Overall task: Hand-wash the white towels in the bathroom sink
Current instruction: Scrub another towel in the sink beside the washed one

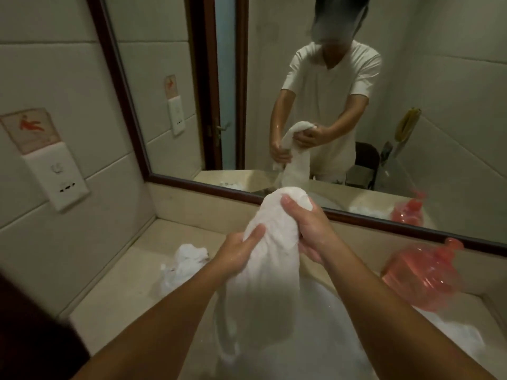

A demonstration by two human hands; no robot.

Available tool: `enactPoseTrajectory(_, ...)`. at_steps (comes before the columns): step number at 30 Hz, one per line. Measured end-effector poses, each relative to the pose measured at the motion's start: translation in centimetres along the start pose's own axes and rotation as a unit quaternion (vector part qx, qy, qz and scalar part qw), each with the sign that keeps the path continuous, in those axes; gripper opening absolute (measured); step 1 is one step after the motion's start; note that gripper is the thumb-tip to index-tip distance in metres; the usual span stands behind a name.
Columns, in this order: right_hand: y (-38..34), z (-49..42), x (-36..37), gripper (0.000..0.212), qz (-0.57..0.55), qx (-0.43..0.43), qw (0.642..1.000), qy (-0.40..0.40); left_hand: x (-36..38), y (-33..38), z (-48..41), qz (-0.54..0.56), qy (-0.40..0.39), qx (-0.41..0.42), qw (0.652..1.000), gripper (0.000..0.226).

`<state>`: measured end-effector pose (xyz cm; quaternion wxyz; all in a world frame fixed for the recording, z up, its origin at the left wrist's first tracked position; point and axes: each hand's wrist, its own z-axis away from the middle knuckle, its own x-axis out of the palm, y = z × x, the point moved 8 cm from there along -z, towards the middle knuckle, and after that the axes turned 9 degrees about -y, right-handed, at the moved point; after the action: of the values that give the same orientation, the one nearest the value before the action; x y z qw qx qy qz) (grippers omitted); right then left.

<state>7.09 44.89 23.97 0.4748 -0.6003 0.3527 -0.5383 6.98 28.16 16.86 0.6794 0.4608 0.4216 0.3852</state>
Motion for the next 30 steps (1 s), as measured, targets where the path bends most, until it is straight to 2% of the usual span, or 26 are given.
enactPoseTrajectory(2,1.4,-0.5,-1.4,0.034,0.045,0.003,0.998,0.035,-0.7,-1.1,0.0,0.030,0.028,0.007,0.999,0.051)
enactPoseTrajectory(4,3.0,-0.8,-3.1,0.047,0.098,0.001,0.992,0.074,-1.0,-1.7,-0.3,0.065,0.039,0.020,0.997,0.037)
enactPoseTrajectory(6,5.7,-0.6,-4.6,0.059,0.121,0.026,0.988,0.096,-0.5,-3.7,-0.8,0.073,0.032,-0.012,0.997,0.034)
enactPoseTrajectory(7,7.5,-0.5,-5.3,0.060,0.122,0.039,0.987,0.101,0.0,-5.3,-1.2,0.071,0.027,-0.033,0.997,0.036)
enactPoseTrajectory(11,15.5,0.2,-8.3,0.036,0.151,0.081,0.978,0.115,2.5,-13.2,-2.9,0.158,0.034,-0.096,0.982,0.028)
enactPoseTrajectory(14,23.1,0.3,-10.5,0.048,0.142,0.132,0.973,0.123,3.2,-19.1,-4.3,0.157,0.084,-0.130,0.975,0.010)
enactPoseTrajectory(15,25.1,0.2,-10.8,0.046,0.130,0.140,0.974,0.121,3.4,-21.0,-5.0,0.150,0.095,-0.149,0.973,0.010)
enactPoseTrajectory(17,28.4,-0.9,-11.0,0.044,0.102,0.144,0.978,0.106,4.2,-23.7,-6.2,0.190,0.089,-0.158,0.965,0.032)
enactPoseTrajectory(19,30.5,-2.2,-10.6,0.042,0.065,0.138,0.984,0.092,5.1,-24.5,-7.2,0.282,0.087,-0.155,0.943,0.038)
enactPoseTrajectory(22,33.2,-4.2,-10.2,0.032,0.039,0.129,0.988,0.081,4.9,-26.4,-9.6,0.303,0.133,-0.137,0.934,0.037)
enactPoseTrajectory(25,35.6,-5.2,-10.1,0.041,0.031,0.114,0.989,0.087,4.3,-27.9,-11.5,0.284,0.132,-0.115,0.943,0.043)
enactPoseTrajectory(27,36.4,-5.7,-10.2,0.050,0.063,0.091,0.989,0.095,3.9,-28.4,-11.6,0.232,0.121,-0.098,0.960,0.054)
enactPoseTrajectory(30,36.9,-6.2,-10.3,0.041,0.094,0.046,0.991,0.084,3.2,-26.5,-11.3,0.166,0.158,0.013,0.973,0.042)
